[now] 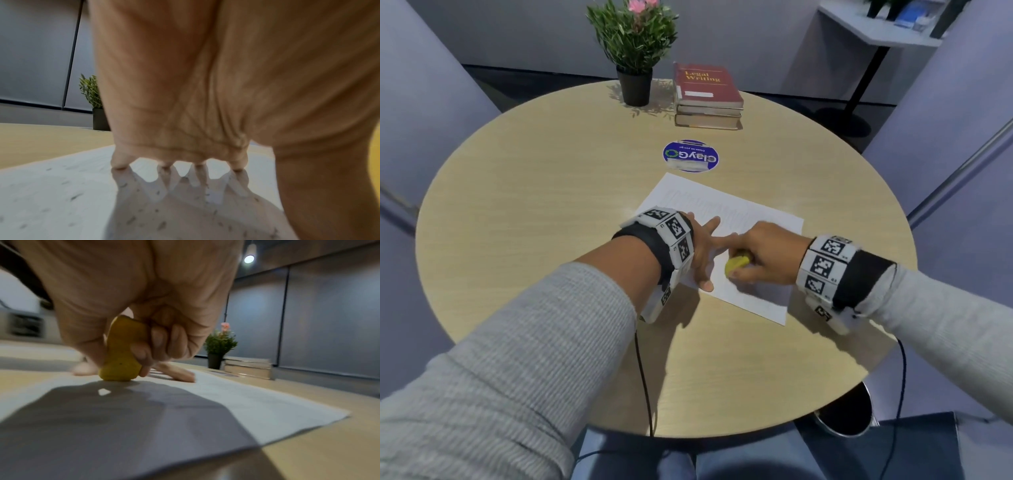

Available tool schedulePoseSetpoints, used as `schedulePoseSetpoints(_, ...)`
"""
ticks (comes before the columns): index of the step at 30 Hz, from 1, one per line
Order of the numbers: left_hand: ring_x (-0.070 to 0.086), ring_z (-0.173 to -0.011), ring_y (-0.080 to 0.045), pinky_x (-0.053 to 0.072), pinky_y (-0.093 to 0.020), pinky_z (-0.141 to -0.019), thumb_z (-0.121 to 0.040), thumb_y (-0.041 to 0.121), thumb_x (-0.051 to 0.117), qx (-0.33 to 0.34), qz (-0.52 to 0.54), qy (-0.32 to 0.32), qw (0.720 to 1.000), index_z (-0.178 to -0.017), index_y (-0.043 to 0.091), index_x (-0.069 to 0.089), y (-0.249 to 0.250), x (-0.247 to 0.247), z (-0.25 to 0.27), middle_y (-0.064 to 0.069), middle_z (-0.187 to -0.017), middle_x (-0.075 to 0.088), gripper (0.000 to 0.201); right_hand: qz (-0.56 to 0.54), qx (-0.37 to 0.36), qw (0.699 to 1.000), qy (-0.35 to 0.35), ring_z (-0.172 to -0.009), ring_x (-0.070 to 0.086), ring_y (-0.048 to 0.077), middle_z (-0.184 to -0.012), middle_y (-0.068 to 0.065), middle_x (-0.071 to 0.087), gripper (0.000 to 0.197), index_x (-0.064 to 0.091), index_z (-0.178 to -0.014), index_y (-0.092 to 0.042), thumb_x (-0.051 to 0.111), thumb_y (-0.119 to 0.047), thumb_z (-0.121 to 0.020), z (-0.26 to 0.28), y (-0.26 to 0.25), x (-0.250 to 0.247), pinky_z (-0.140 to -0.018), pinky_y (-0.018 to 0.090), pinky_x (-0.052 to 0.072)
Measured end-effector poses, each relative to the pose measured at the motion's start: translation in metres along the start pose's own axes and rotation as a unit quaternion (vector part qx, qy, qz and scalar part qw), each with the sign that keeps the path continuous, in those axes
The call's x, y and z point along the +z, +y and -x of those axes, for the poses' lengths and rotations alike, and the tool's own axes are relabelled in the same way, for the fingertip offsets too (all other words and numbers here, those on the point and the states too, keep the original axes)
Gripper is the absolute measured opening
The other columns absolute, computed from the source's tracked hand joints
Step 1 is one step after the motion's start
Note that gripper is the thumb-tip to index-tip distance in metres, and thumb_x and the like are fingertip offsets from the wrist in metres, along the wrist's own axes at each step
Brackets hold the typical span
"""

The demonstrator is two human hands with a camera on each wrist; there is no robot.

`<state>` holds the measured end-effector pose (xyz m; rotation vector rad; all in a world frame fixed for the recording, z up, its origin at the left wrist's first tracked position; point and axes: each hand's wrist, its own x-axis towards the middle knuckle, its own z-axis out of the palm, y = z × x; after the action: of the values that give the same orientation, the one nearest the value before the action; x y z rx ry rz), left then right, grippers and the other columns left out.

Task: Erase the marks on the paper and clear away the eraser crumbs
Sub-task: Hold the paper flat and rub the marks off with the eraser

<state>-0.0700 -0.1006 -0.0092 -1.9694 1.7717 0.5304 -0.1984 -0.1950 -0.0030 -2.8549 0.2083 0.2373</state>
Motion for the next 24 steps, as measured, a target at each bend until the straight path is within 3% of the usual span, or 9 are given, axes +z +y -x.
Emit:
schedulePoseSetpoints(3, -0.009, -0.145, -0.036, 0.012, -0.056, -0.11, -0.07, 0.068, 0.069, -0.012, 0.013, -0.01, 1.0, -0.152, 0.026, -0.012, 0.001, 0.0, 0.003, -0.014, -0.16, -0.012, 0.123, -0.003, -0.044, 0.998, -0.048, -0.059, 0.054, 0.019, -0.066, 0.001, 0.064, 0.022, 0.067, -0.085, -0.014, 0.064, -0.036, -0.081, 0.014, -0.019, 0.013, -0.061, 0.031, 0.048)
schedulePoseSetpoints(6, -0.001, -0.146, -0.036, 0.01, -0.061, -0.109, -0.049, 0.086, 0.051, 0.003, 0.027, 0.028, 0.999, -0.153, 0.029, -0.006, -0.002, 0.009, -0.005, -0.019, -0.159, 0.001, 0.132, 0.0, 0.009, 1.0, -0.021, -0.065, 0.058, 0.019, -0.071, -0.001, 0.067, 0.023, 0.068, -0.092, -0.013, 0.067, -0.033, -0.08, 0.003, 0.0, -0.003, -0.068, 0.033, 0.052)
schedulePoseSetpoints(7, 0.003, -0.146, -0.038, 0.01, -0.063, -0.11, -0.05, 0.086, 0.05, -0.002, 0.026, 0.035, 0.999, -0.153, 0.032, -0.005, -0.004, 0.01, -0.006, -0.019, -0.159, 0.002, 0.129, 0.004, 0.017, 1.0, -0.005, -0.067, 0.059, 0.019, -0.073, 0.0, 0.068, 0.024, 0.069, -0.096, -0.013, 0.067, -0.031, -0.08, 0.0, 0.006, -0.007, -0.07, 0.035, 0.052)
schedulePoseSetpoints(10, -0.008, -0.146, -0.032, 0.007, -0.062, -0.111, -0.074, 0.071, 0.06, -0.002, 0.008, 0.013, 1.0, -0.154, 0.029, -0.006, -0.004, 0.008, -0.006, -0.005, -0.159, -0.014, 0.112, 0.013, -0.01, 1.0, -0.014, -0.064, 0.058, 0.019, -0.071, 0.002, 0.067, 0.023, 0.069, -0.091, -0.014, 0.065, -0.034, -0.08, 0.006, -0.003, 0.002, -0.066, 0.033, 0.051)
schedulePoseSetpoints(12, -0.02, -0.144, -0.027, 0.002, -0.061, -0.112, -0.079, 0.063, 0.064, 0.006, 0.007, 0.006, 1.0, -0.154, 0.023, -0.007, -0.003, 0.007, -0.006, -0.004, -0.159, -0.018, 0.11, -0.006, -0.04, 0.998, -0.045, -0.06, 0.057, 0.019, -0.068, 0.001, 0.066, 0.024, 0.068, -0.087, -0.014, 0.064, -0.038, -0.081, 0.015, -0.011, 0.012, -0.061, 0.03, 0.049)
schedulePoseSetpoints(14, -0.017, -0.146, -0.031, 0.003, -0.061, -0.112, -0.073, 0.066, 0.068, -0.002, 0.034, 0.012, 0.999, -0.153, 0.026, -0.01, -0.003, 0.007, -0.007, -0.01, -0.159, -0.016, 0.119, -0.002, -0.005, 1.0, -0.026, -0.06, 0.056, 0.019, -0.067, 0.001, 0.065, 0.024, 0.069, -0.086, -0.013, 0.066, -0.036, -0.081, 0.01, 0.0, 0.005, -0.061, 0.029, 0.047)
schedulePoseSetpoints(17, -0.01, -0.145, -0.041, 0.006, -0.061, -0.111, -0.043, 0.08, 0.058, -0.009, 0.039, -0.006, 0.999, -0.151, 0.031, -0.015, -0.001, 0.003, -0.002, -0.018, -0.157, -0.019, 0.139, 0.006, 0.021, 1.0, 0.021, -0.062, 0.055, 0.019, -0.066, 0.002, 0.064, 0.021, 0.068, -0.085, -0.012, 0.068, -0.032, -0.079, 0.004, 0.015, -0.003, -0.064, 0.029, 0.046)
schedulePoseSetpoints(21, -0.009, -0.145, -0.04, 0.007, -0.063, -0.111, -0.025, 0.093, 0.041, -0.013, 0.016, -0.022, 1.0, -0.149, 0.03, -0.019, -0.003, 0.005, -0.011, -0.02, -0.156, -0.02, 0.152, -0.006, -0.043, 0.998, -0.044, -0.059, 0.057, 0.017, -0.066, -0.002, 0.064, 0.025, 0.067, -0.084, -0.017, 0.062, -0.041, -0.08, 0.016, -0.011, 0.013, -0.06, 0.031, 0.05)
schedulePoseSetpoints(24, 0.005, -0.143, -0.048, 0.013, -0.059, -0.11, -0.018, 0.095, 0.042, -0.006, 0.022, -0.016, 1.0, -0.146, 0.042, -0.018, -0.004, 0.001, -0.008, -0.021, -0.157, -0.014, 0.151, -0.003, 0.003, 1.0, 0.001, -0.065, 0.06, 0.019, -0.069, -0.003, 0.065, 0.024, 0.068, -0.095, -0.015, 0.066, -0.033, -0.08, 0.002, 0.005, -0.002, -0.066, 0.033, 0.051)
